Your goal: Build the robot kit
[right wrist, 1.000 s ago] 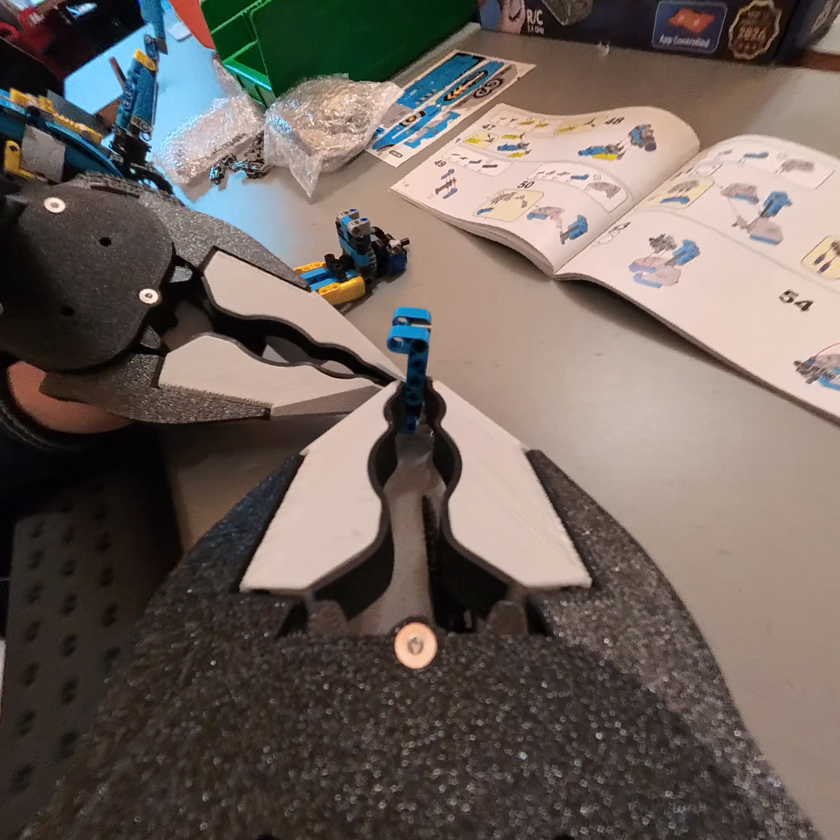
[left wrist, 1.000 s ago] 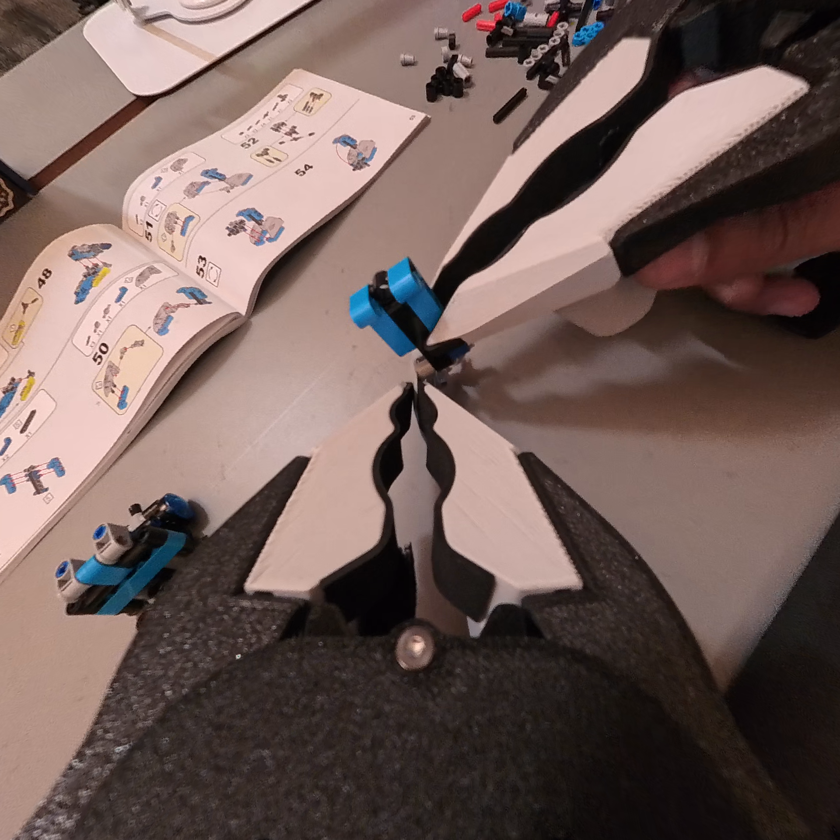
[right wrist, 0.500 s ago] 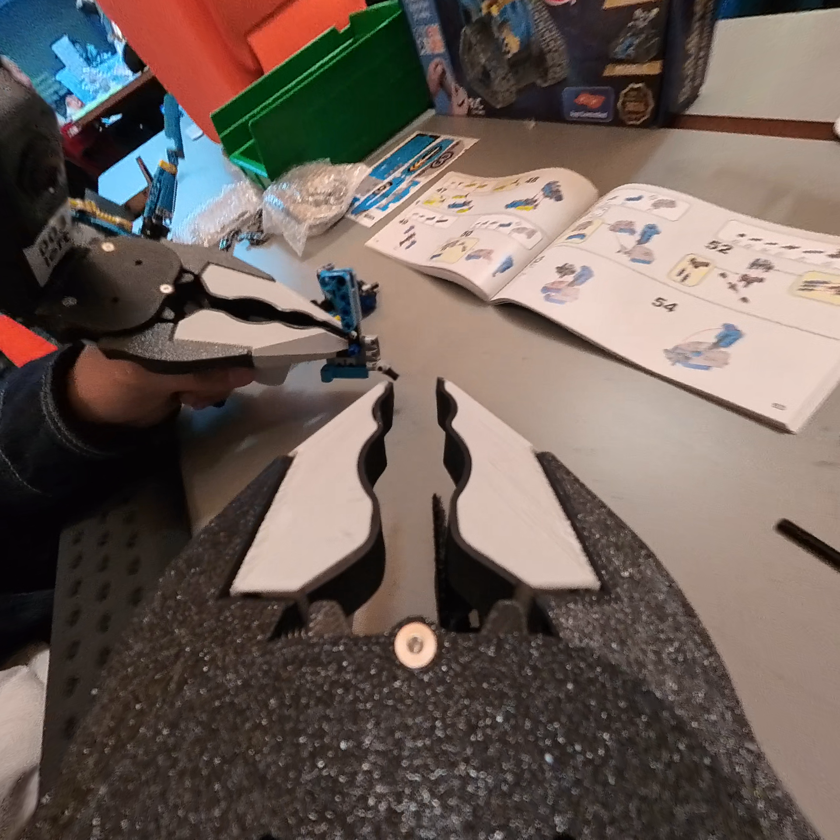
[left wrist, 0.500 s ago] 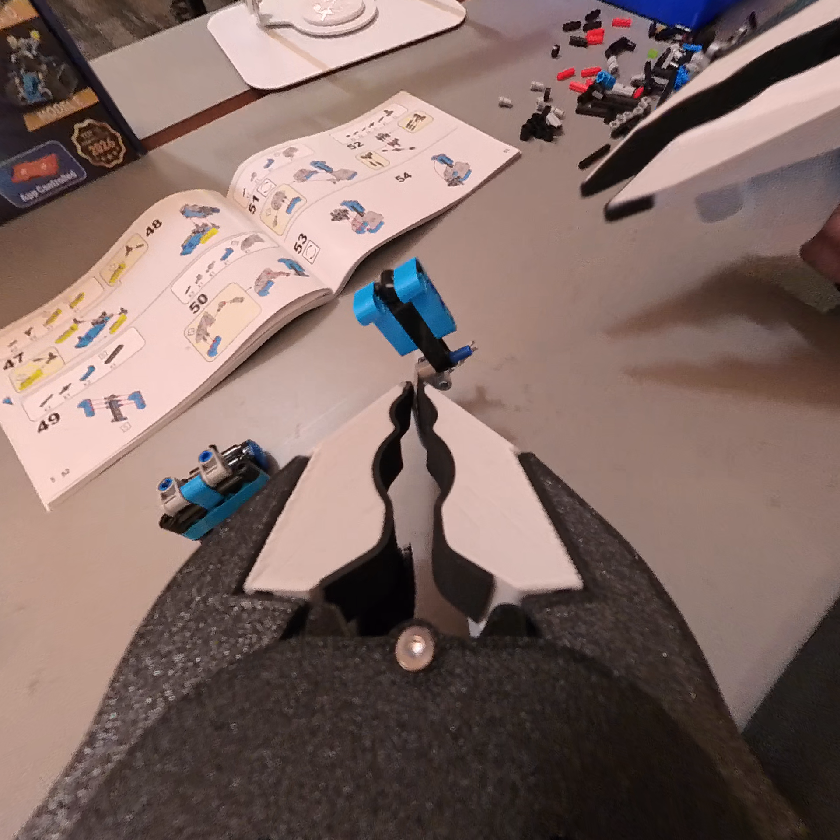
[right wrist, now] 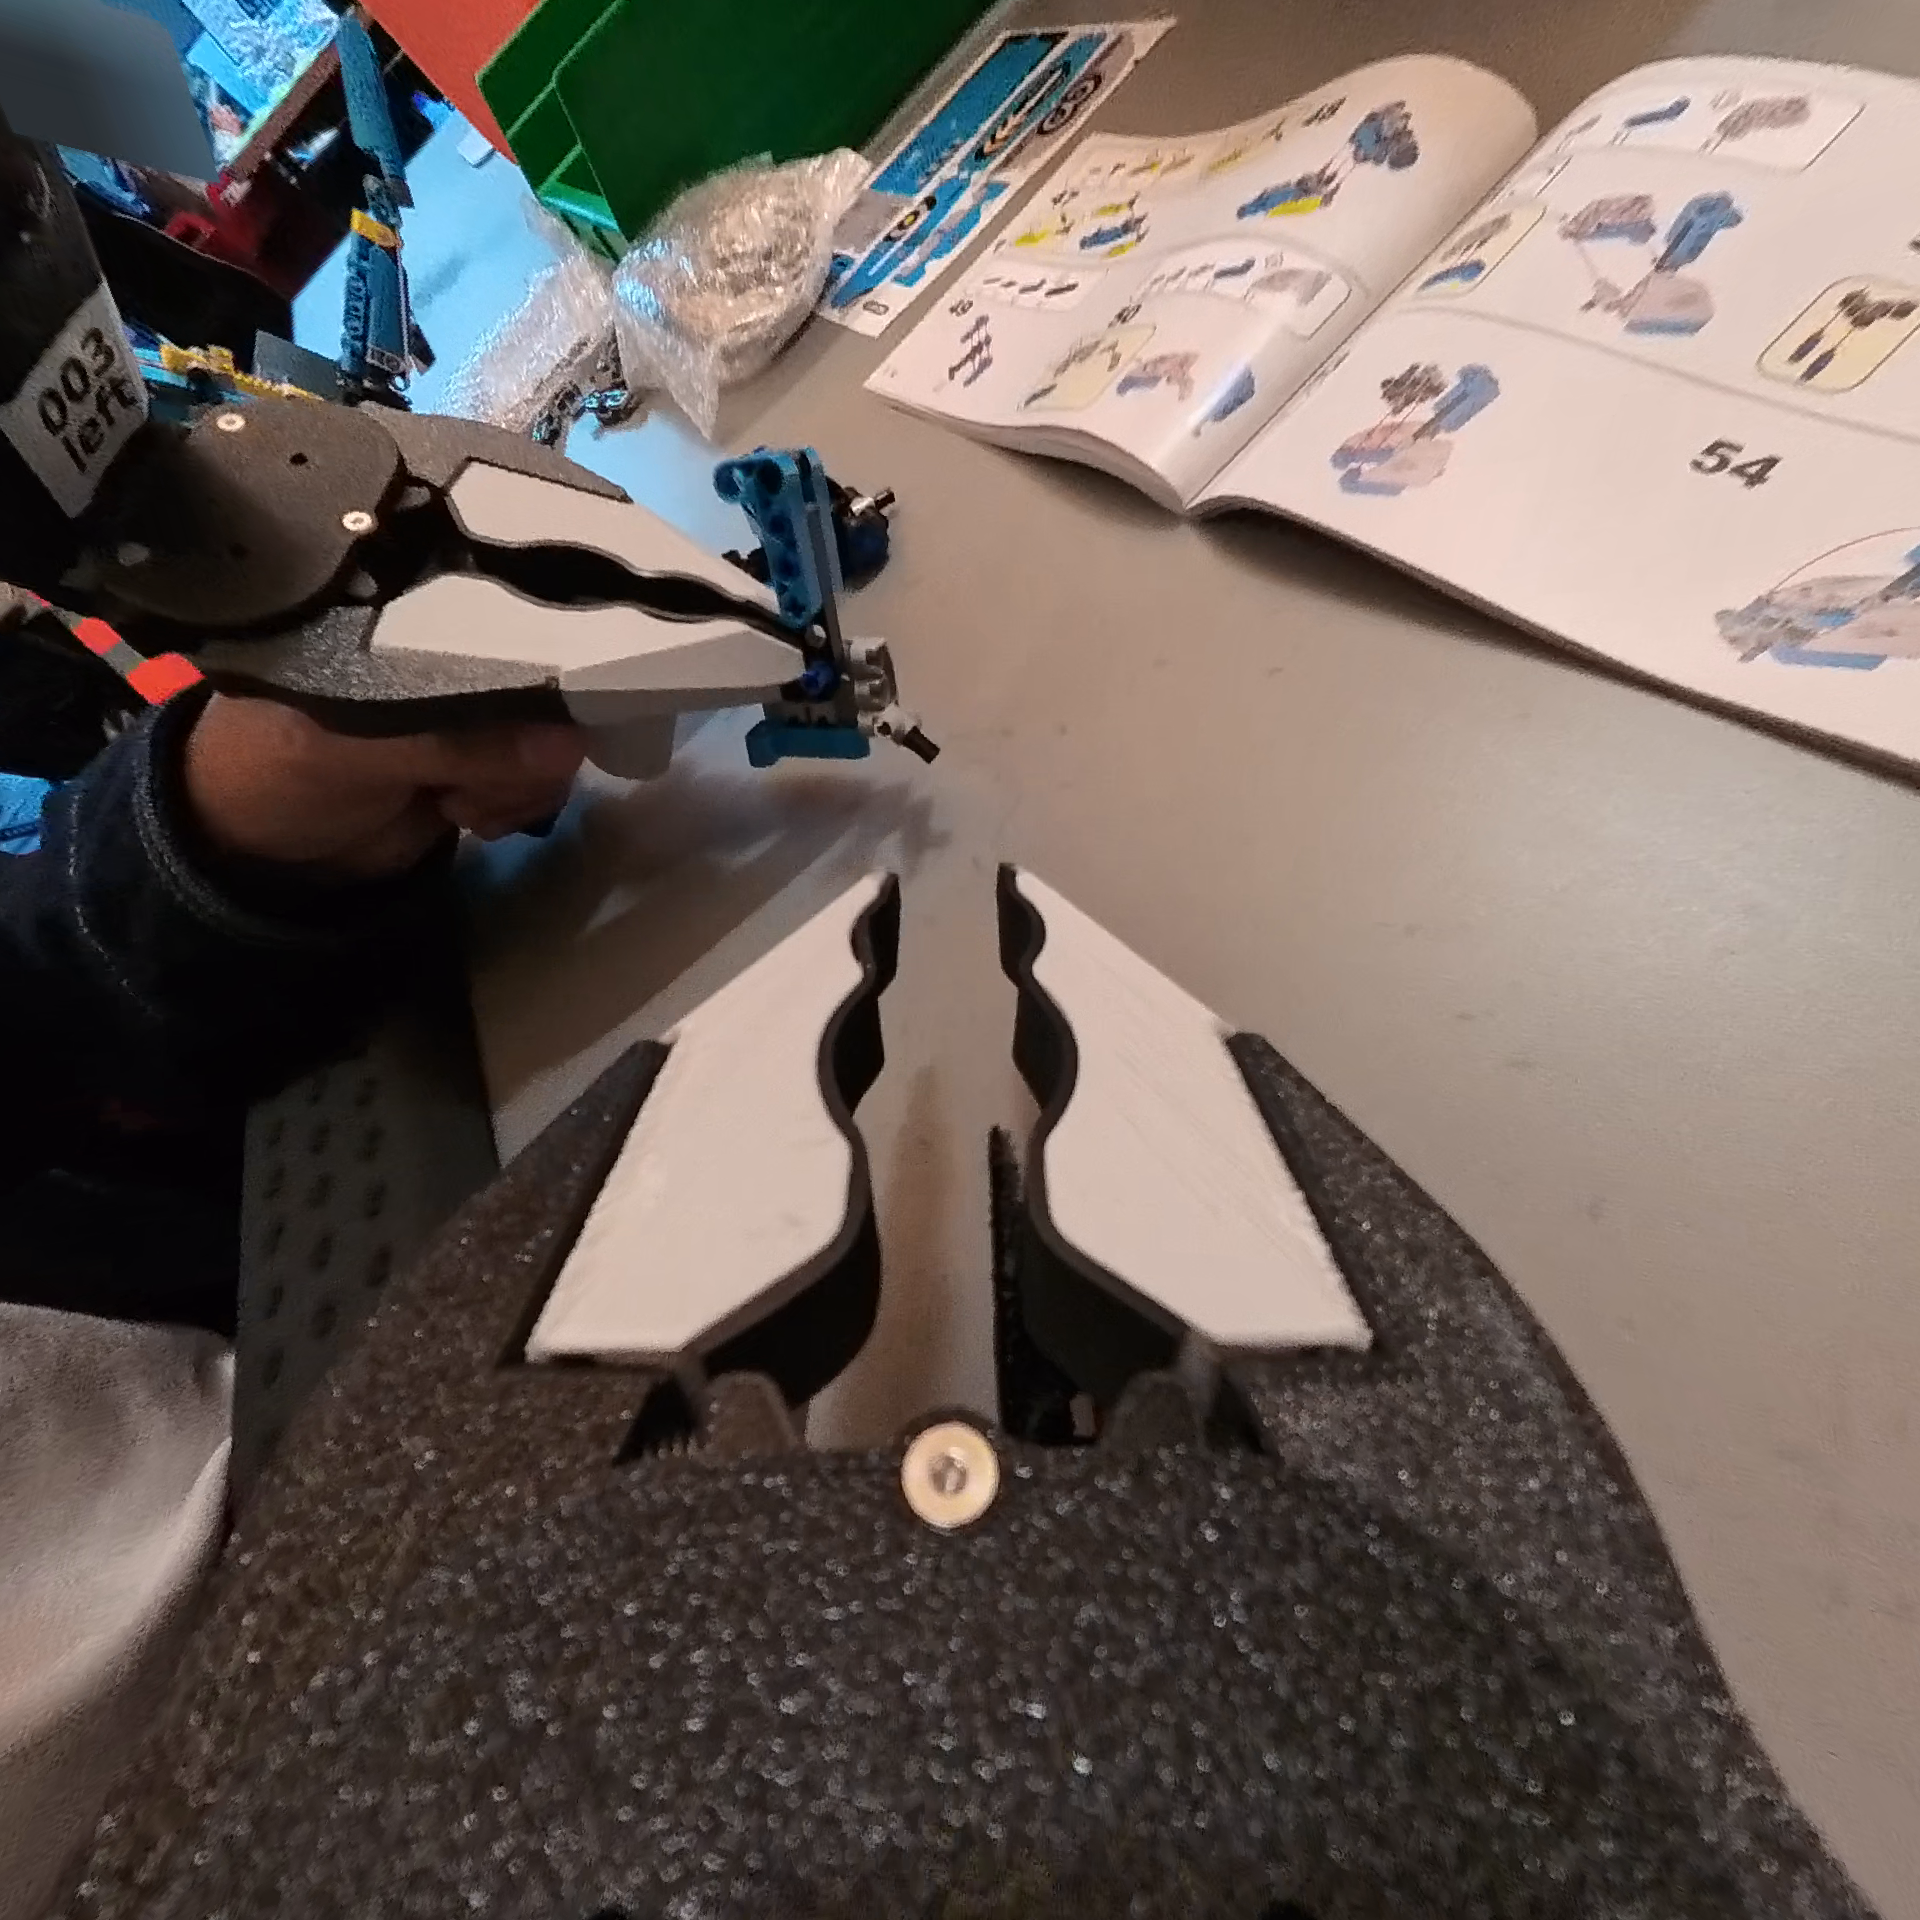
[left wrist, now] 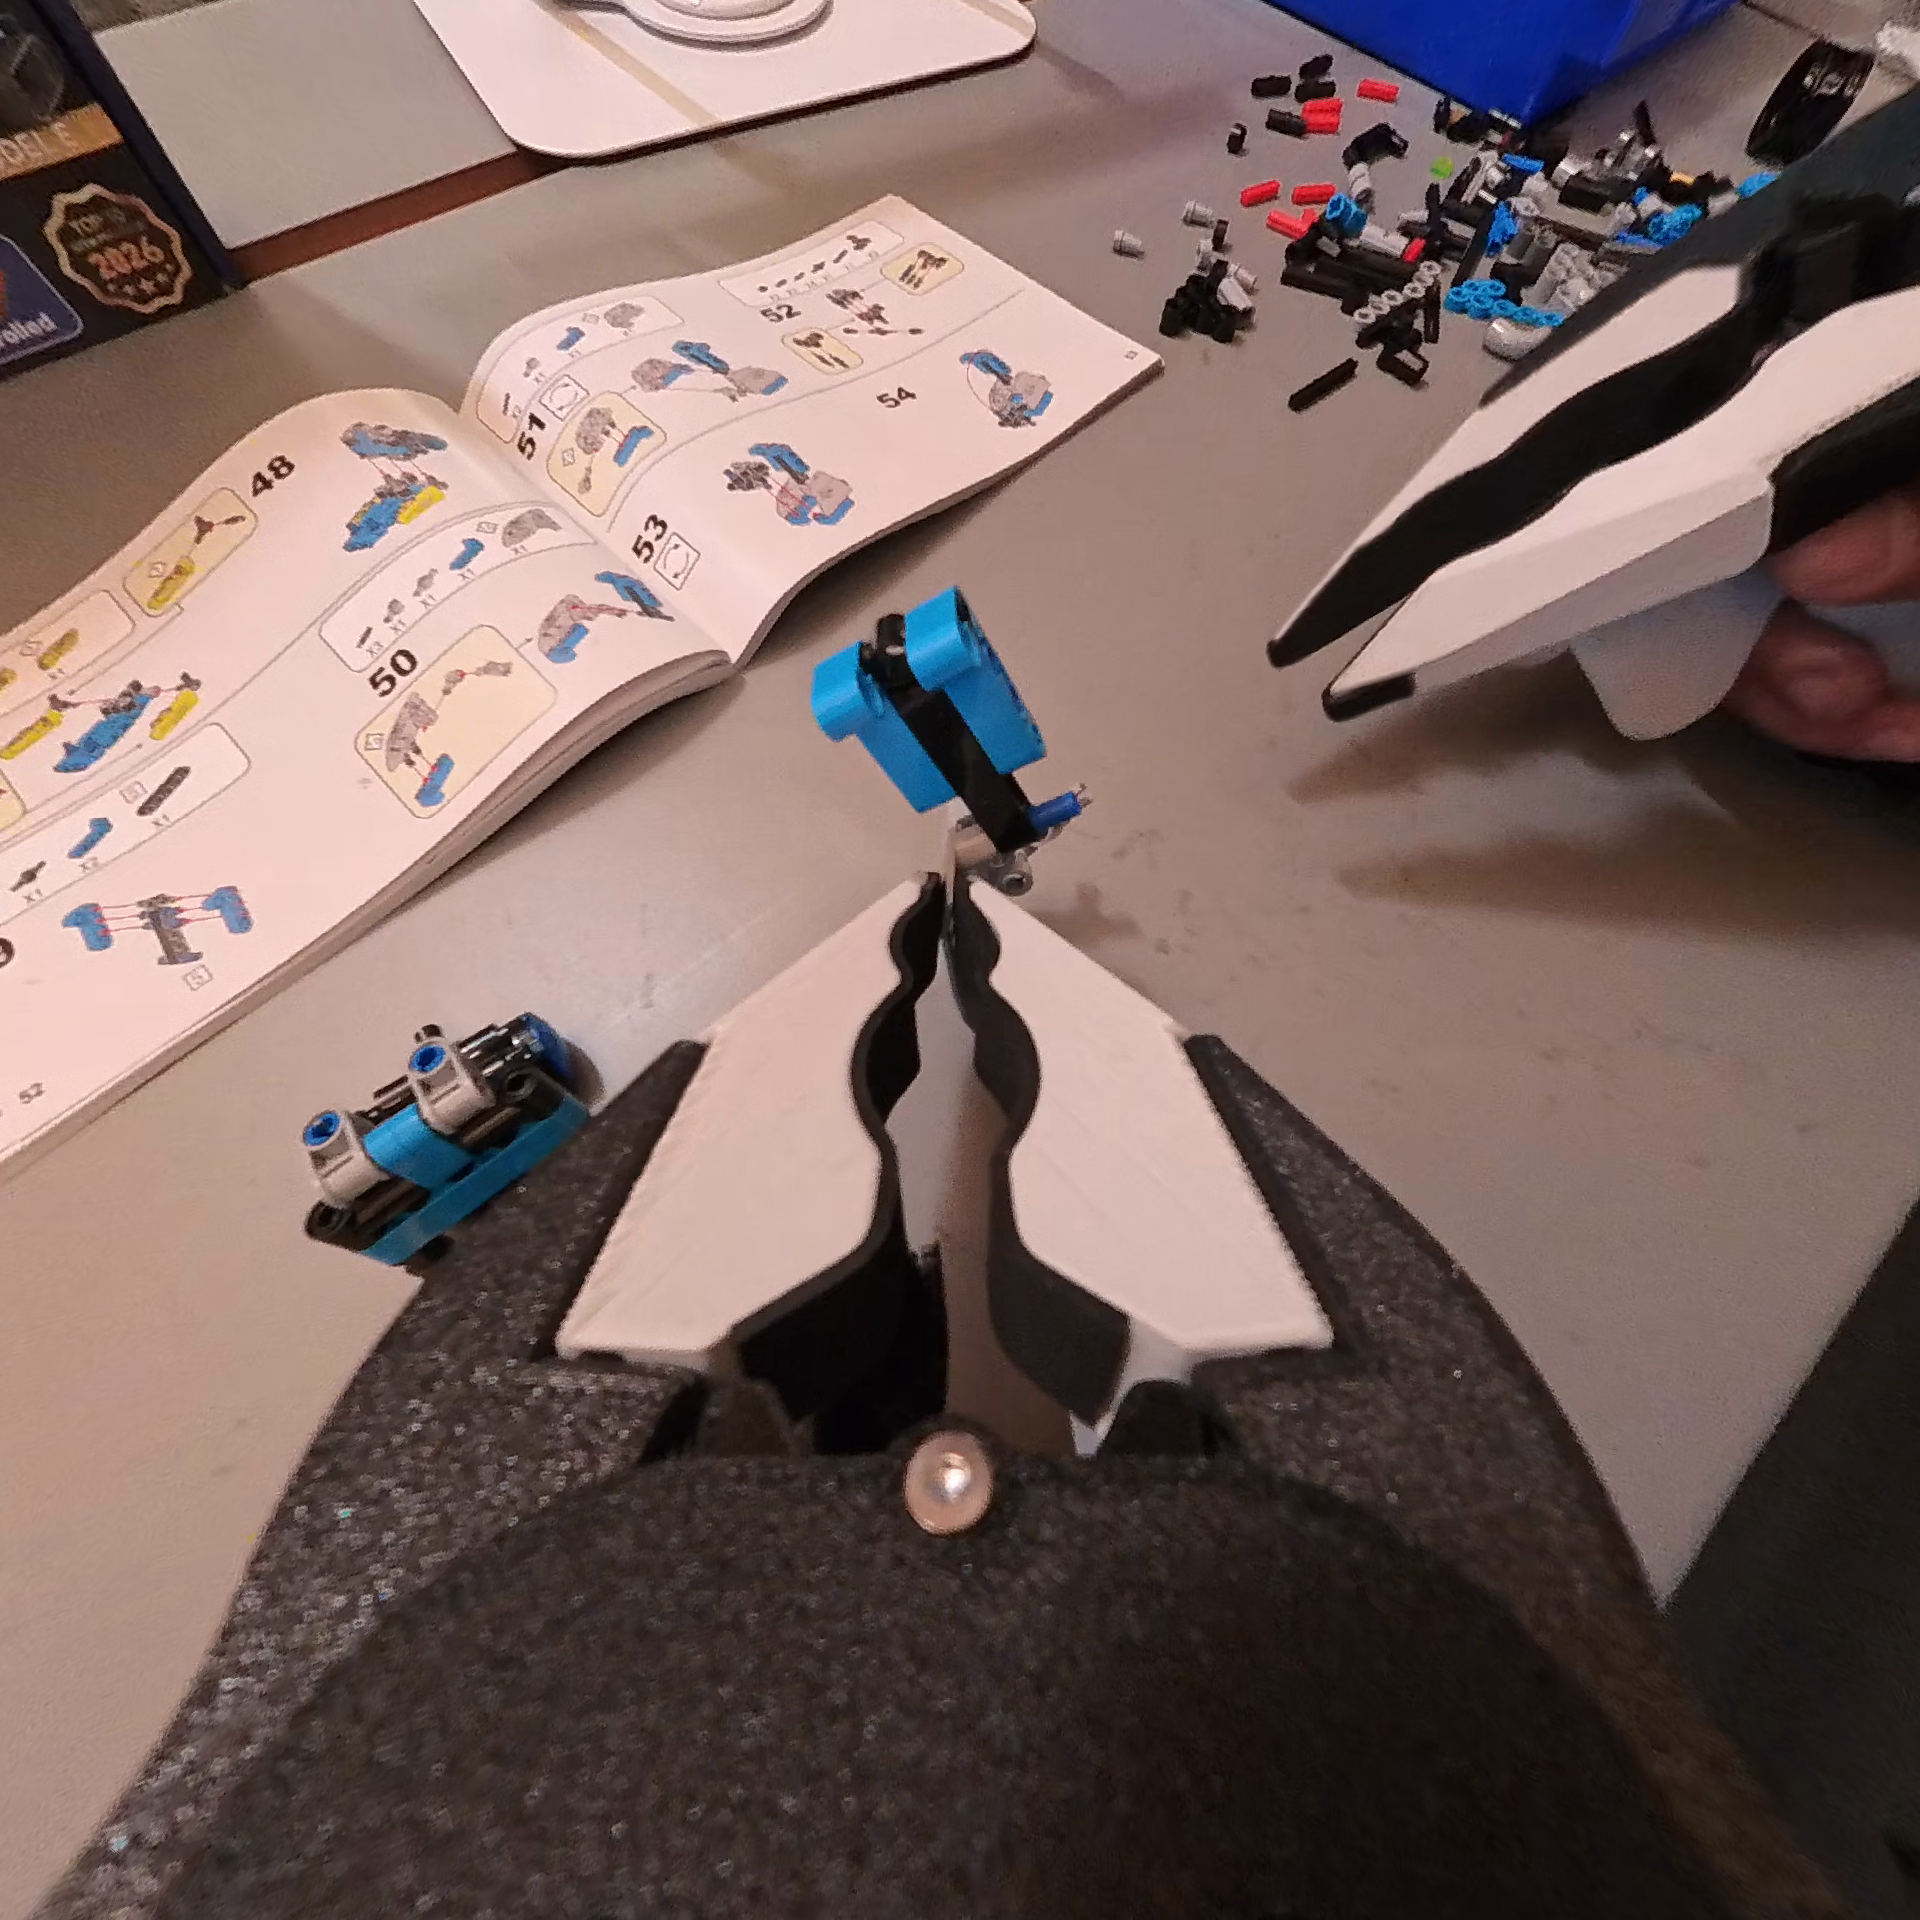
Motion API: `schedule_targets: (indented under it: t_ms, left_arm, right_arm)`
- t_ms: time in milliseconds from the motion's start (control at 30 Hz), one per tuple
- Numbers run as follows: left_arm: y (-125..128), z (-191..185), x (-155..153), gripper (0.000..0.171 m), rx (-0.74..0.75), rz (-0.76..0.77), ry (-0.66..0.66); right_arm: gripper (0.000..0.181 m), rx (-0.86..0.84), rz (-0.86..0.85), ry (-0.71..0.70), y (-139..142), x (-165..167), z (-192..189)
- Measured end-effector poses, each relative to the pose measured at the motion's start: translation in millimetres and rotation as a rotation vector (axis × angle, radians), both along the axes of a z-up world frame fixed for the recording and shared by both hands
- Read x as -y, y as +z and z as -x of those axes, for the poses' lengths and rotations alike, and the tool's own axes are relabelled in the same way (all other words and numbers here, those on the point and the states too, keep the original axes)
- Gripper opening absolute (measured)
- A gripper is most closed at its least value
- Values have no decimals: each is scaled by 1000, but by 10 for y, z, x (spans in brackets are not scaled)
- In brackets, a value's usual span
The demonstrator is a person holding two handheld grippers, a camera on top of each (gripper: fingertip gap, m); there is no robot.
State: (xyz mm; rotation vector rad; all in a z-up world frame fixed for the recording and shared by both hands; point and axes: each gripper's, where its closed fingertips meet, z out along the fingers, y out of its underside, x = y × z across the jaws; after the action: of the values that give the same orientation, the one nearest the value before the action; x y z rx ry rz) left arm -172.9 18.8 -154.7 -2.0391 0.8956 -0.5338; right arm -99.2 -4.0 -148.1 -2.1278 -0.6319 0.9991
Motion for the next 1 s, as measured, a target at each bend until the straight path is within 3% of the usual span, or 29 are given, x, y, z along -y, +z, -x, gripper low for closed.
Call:
schedule_targets:
  t_ms: [300,533,1000]
  left_arm:
    - [-15,93,-111,2,-17,-11,50]
    - [-80,200,-268,2,-158,-92,98]
    - [-160,150,-221,4,-240,-127,70]
  right_arm:
    - [18,-49,66,9,-43,15,23]
    - [18,-72,92,14,-43,30,28]
    - [19,-15,53,-8,-55,-12,-50]
